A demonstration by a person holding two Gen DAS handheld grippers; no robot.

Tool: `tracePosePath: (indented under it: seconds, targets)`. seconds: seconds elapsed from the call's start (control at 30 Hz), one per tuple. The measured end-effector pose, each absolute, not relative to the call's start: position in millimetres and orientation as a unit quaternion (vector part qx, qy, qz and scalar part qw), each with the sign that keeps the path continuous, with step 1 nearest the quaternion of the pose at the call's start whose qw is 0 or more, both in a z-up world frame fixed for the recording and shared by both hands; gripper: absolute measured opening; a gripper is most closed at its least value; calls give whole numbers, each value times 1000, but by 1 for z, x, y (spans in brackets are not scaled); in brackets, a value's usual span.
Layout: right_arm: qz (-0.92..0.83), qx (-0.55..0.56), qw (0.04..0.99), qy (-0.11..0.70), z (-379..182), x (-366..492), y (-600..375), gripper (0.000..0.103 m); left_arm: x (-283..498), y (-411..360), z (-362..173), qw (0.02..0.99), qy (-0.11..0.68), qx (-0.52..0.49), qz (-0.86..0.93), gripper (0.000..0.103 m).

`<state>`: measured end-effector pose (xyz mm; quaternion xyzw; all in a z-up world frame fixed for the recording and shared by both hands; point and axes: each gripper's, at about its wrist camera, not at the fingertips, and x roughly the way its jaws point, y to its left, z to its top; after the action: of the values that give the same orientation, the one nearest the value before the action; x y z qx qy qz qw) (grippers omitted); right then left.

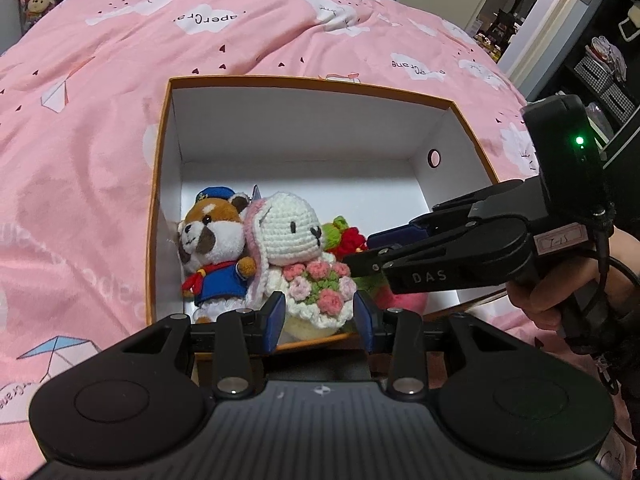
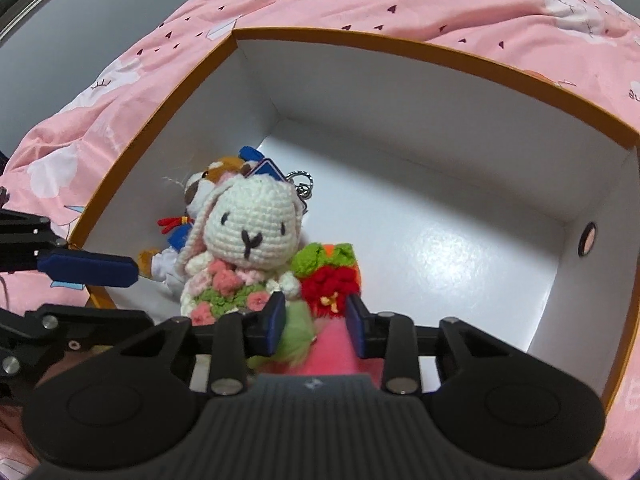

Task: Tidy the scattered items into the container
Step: 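Withdraw both tools from the box toward the remaining items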

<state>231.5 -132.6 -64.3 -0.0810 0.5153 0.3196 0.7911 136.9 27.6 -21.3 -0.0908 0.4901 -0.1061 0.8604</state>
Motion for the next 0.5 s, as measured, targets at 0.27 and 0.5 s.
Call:
tracePosePath:
  seconds: [0.27,0.5]
  targets:
    - [313,-78,817,479,-39,208,-141,38,123,26,-12,867,480,-89,-106,43]
    - [324,-42,846,421,-3,164,-155,45,98,20,6,879,453,-87,-117,43]
